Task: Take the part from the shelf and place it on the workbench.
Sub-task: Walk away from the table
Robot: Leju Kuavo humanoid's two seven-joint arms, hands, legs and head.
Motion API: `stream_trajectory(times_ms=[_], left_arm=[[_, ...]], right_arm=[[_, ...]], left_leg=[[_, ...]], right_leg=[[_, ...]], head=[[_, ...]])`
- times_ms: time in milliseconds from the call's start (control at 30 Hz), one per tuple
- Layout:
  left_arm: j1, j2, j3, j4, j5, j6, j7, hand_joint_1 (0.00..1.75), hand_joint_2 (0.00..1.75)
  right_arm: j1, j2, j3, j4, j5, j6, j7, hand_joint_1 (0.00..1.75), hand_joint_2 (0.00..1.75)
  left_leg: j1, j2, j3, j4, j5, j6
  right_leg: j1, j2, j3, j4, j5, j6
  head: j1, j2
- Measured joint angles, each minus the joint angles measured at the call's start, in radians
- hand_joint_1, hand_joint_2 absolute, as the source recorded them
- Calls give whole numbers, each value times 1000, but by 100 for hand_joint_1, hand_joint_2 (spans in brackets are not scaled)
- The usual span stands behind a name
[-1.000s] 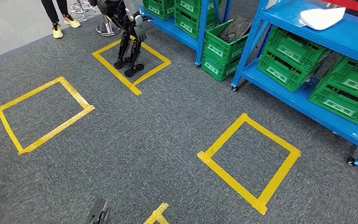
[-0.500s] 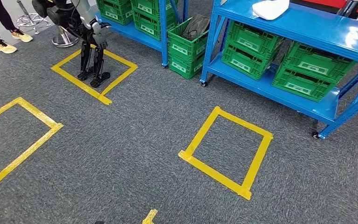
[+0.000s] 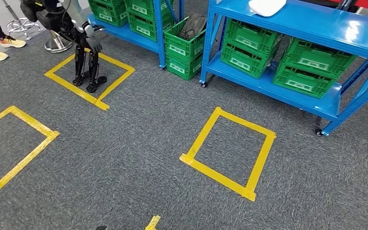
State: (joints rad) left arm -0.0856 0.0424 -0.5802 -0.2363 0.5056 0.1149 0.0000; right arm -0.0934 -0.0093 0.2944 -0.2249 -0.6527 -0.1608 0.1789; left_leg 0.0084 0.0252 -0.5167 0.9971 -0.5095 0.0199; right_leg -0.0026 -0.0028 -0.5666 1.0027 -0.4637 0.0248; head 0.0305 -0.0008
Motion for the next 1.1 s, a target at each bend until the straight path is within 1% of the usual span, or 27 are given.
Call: stream_trajectory(times_ms=[33, 133, 200, 300, 367, 433, 500, 533, 567, 633, 667, 700, 733, 767, 800, 833, 867, 900, 933, 967, 1000, 1033, 1067, 1100], left_arm=[[0, 0, 0, 1, 0, 0, 0, 0, 0], [-1, -2, 0, 2, 2, 10, 3, 0, 0], [-1, 0, 0, 4, 6, 23, 5, 0, 0], [-2, 3, 0, 6, 12, 36, 5, 0, 0], [-1, 4, 0, 8, 13, 40, 4, 0, 0], [-2, 4, -1, 10, 14, 42, 4, 0, 0], [-2, 3, -1, 10, 13, 45, 5, 0, 0], [-3, 2, -1, 10, 12, 45, 5, 0, 0], [-3, 1, -1, 10, 11, 46, 6, 0, 0], [-2, 1, -1, 11, 10, 48, 6, 0, 0], [-2, 1, -1, 11, 10, 49, 6, 0, 0], [-2, 0, -1, 11, 9, 49, 6, 0, 0], [-2, -2, -1, 11, 9, 49, 6, 0, 0], [-2, -3, -2, 11, 9, 49, 6, 0, 0], [-2, -5, -2, 11, 9, 50, 6, 0, 0], [-2, -6, -2, 11, 9, 50, 6, 0, 0], [-3, -7, -3, 11, 9, 51, 6, 0, 0], [-3, -7, -3, 11, 9, 51, 6, 0, 0], [-5, -8, -3, 11, 9, 51, 6, 0, 0], [-6, -8, -3, 11, 9, 51, 6, 0, 0], [-9, -8, -3, 11, 9, 51, 6, 0, 0], [-11, -9, -4, 11, 9, 52, 6, 0, 0], [-11, -9, -4, 11, 9, 51, 6, 0, 0], [-11, -10, -4, 11, 9, 51, 7, 0, 0]], right_arm=[[0, 0, 2, 1, 0, 0, 0, 0, 0], [0, 0, 4, 1, -3, -3, 0, 0, 0], [0, 0, 7, 1, -8, -6, 0, 0, 0], [0, 0, 10, 2, -16, -14, 5, 0, 0], [0, 0, 11, 2, -18, -20, 10, 0, 0], [0, 0, 15, 2, -19, -24, 15, 0, 0], [0, -1, 18, 2, -21, -27, 18, 0, 0], [0, -1, 18, 3, -21, -28, 18, 0, 0], [0, -2, 19, 3, -21, -29, 18, 0, 0], [1, -2, 22, 6, -21, -31, 18, 0, 0], [2, -2, 24, 7, -22, -31, 18, 0, 0], [4, -2, 26, 8, -22, -32, 18, 0, 0], [5, -3, 27, 9, -23, -33, 18, 0, 0], [5, -5, 27, 10, -25, -35, 18, 0, 0], [4, -6, 28, 10, -26, -36, 18, 0, 0], [3, -6, 28, 10, -28, -38, 18, 0, 0], [1, -7, 28, 10, -29, -39, 18, 0, 0], [-1, -7, 28, 11, -30, -40, 19, 0, 0], [-2, -7, 29, 11, -31, -41, 19, 0, 0], [-1, -7, 29, 11, -32, -42, 19, 0, 0], [-1, -7, 29, 11, -33, -43, 20, 0, 0], [-1, -7, 29, 11, -34, -44, 20, 0, 0], [-3, -7, 29, 11, -34, -45, 20, 0, 0], [-4, -7, 29, 12, -35, -46, 20, 0, 0]], left_leg=[[0, 0, 1, -2, 0, 2], [0, 0, 3, -8, 1, 0], [-1, 0, -2, -9, 0, 0], [-2, 0, -7, -9, -3, 1], [-4, 0, -8, -7, -3, 2], [-6, 0, -8, -10, 0, 5], [-1, 7, 6, -26, 12, 10], [2, 12, 14, -34, 18, 12], [5, 18, 20, -40, 22, 14], [4, 30, 21, -41, 21, 17], [4, 37, 20, -39, 19, 17], [4, 44, 20, -37, 17, 17], [4, 52, 20, -34, 13, 15], [5, 60, 22, -29, 8, 12], [4, 68, 23, -24, 3, 7], [3, 76, 24, -19, -3, 2], [1, 84, 25, -16, -7, -5], [-1, 93, 26, -14, -9, -11], [0, 103, 28, -14, -10, -17], [2, 106, 29, -14, -12, -23], [5, 89, 26, -8, -20, -29], [7, 62, 17, 13, -37, -33], [10, 28, -5, 58, -64, -36], [11, -1, -36, 122, -96, -37]], right_leg=[[0, 0, 0, 0, -1, 1], [0, 0, 1, 1, -3, -4], [-1, 0, 2, 1, -3, -6], [-3, 0, 2, 1, -4, -5], [-4, 0, 3, 1, -3, -3], [-6, 2, 3, -3, 0, 3], [-7, 5, -5, 4, -5, 10], [-6, 7, -17, 29, -21, 14], [-7, 7, -39, 76, -47, 17], [-10, 7, -96, 202, -107, 25], [-12, 7, -118, 250, -121, 28], [-14, 6, -125, 263, -117, 32], [-16, 2, -112, 236, -94, 34], [-17, -8, -82, 174, -59, 35], [-15, -30, -49, 106, -34, 32], [-13, -48, -22, 49, -16, 25], [-9, -59, -6, 18, -11, 17], [-5, -62, -1, 9, -14, 7], [-3, -49, -3, 9, -12, -1], [-5, -36, -1, 7, -9, -8], [-7, -25, 0, 3, -6, -15], [-10, -14, 2, -2, -3, -22], [-13, -2, 5, -6, 0, -27], [-13, 9, 3, -6, 2, -31]], head=[[-3, 0], [-8, 0], [-14, 0], [-24, 0], [-25, 0], [-26, 0], [-27, 0], [-24, 0], [-17, 0], [-5, 0], [-3, 0], [-1, 0], [2, 0], [6, 0], [10, 0], [14, 0], [15, 0], [14, 0], [11, 0], [9, 0], [6, 0], [2, 0], [-4, 0], [-11, 0]])
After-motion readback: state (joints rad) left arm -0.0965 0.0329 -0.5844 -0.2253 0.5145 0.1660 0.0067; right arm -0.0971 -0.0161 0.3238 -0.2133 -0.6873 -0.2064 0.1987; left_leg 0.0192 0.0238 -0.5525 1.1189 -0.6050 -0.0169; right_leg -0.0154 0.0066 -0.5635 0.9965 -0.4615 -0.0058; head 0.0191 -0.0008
